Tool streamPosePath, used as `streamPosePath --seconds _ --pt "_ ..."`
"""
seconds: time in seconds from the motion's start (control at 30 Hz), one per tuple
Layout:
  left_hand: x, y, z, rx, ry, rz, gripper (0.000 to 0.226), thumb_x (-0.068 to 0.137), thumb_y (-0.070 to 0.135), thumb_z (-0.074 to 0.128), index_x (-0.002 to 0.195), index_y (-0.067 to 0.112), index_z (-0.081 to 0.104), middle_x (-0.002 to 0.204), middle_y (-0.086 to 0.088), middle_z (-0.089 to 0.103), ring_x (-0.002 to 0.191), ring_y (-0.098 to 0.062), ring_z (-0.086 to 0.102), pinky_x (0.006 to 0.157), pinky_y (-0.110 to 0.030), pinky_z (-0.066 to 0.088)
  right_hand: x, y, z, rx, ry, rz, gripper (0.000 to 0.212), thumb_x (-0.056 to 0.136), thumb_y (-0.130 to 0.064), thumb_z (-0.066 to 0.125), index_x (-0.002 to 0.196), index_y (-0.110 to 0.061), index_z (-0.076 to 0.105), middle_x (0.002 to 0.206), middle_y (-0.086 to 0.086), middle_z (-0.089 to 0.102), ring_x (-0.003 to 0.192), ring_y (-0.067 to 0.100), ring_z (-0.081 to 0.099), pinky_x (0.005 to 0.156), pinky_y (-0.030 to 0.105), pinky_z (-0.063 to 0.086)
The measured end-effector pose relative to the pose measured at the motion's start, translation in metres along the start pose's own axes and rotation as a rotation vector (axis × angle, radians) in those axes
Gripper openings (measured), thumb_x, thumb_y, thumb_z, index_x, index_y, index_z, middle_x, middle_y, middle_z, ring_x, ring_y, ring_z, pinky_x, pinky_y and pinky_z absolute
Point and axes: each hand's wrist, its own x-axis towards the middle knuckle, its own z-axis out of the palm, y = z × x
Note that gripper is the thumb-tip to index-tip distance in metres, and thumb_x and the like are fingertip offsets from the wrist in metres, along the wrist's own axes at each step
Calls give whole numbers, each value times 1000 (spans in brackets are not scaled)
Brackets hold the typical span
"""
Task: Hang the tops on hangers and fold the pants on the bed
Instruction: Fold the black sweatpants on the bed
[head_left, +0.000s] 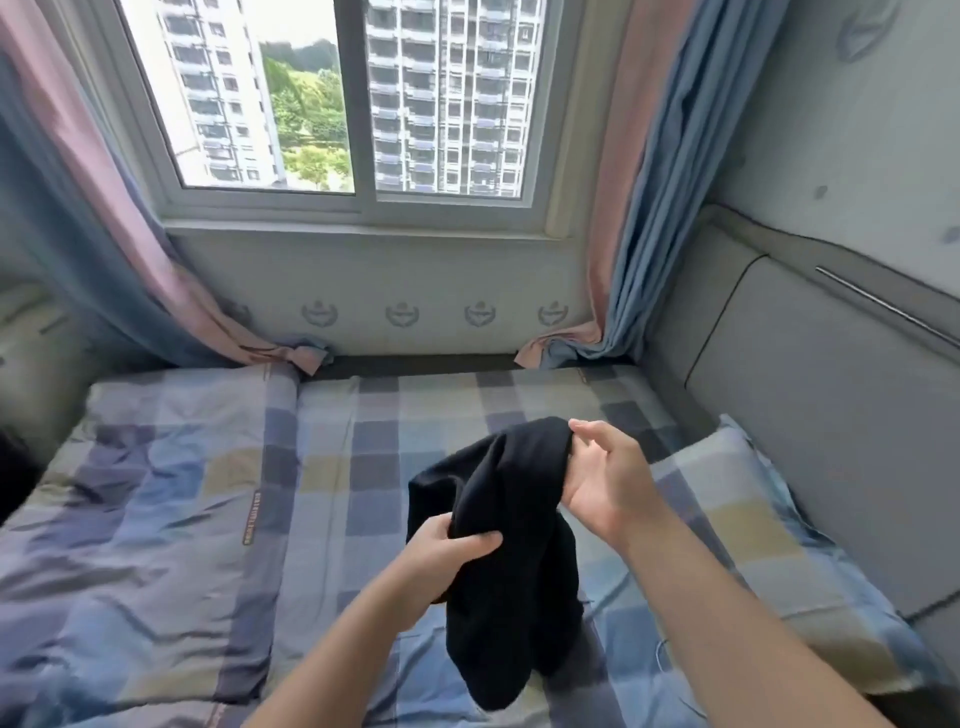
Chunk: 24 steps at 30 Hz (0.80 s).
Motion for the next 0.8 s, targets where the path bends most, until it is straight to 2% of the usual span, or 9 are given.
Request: streamPosePath --seconds 0.07,0.13,0.17,0.3,0.4,0.47,0.57,0.7,0.8 --pt "7 -5 -4 -144 106 -2 30 96 20 66 124 9 65 111 -10 75 103 -26 72 90 -42 57 19 11 -15 -20 9 46 34 90 -15 56 122 -18 47 141 17 52 117 36 64 100 51 51" --pt "16 -6 -8 -279 235 -53 31 98 24 63 124 7 65 113 -15 74 106 -33 70 97 -49 54 32 23 -31 -73 32 76 59 97 -16 52 150 -29 28 146 7 51 118 35 64 103 51 49" --pt "20 -7 -8 -341 294 -85 32 99 26 61 122 4 66 112 -18 73 105 -35 70 93 -48 55 37 30 -38 -144 38 88 63 97 -18 52 153 -29 25 143 5 55 119 35 64 106 51 47" --pt "33 -13 -3 -485 366 -196 39 102 27 54 122 -5 65 114 -26 70 94 -35 72 78 -39 57 42 63 -61 -498 18 202 66 86 -44 65 146 -29 42 132 -6 64 123 20 60 108 43 44" --pt "35 -13 1 -581 309 -198 41 99 26 53 123 -5 65 119 -26 68 101 -35 70 88 -42 54 33 90 -72 -646 -90 313 62 84 -61 66 138 -36 48 130 -18 61 119 -4 57 93 18 44" --pt "38 -11 -2 -649 274 -163 46 95 27 57 125 -6 64 124 -27 66 110 -39 67 100 -47 50 27 106 -78 -665 -155 381 52 86 -53 67 132 -34 52 126 -17 65 116 -5 60 89 13 46" --pt "43 -8 -13 -732 247 -85 51 91 25 59 131 -7 59 130 -27 62 123 -40 60 110 -48 44 23 128 -83 -719 -209 458 45 89 -35 74 131 -30 57 121 -13 71 114 3 65 91 20 50" --pt "43 1 -27 -771 223 -49 44 89 22 59 124 -6 62 118 -20 69 109 -31 68 100 -38 50 27 159 -82 -761 -113 450 27 89 -12 74 113 -23 68 105 -9 76 101 8 71 79 16 53" --pt "44 -5 -46 -760 252 -72 45 94 21 57 132 -4 58 129 -21 65 121 -33 63 104 -40 48 37 167 -82 -859 -18 393 17 91 -7 69 107 -14 68 102 1 75 98 17 71 79 21 53"
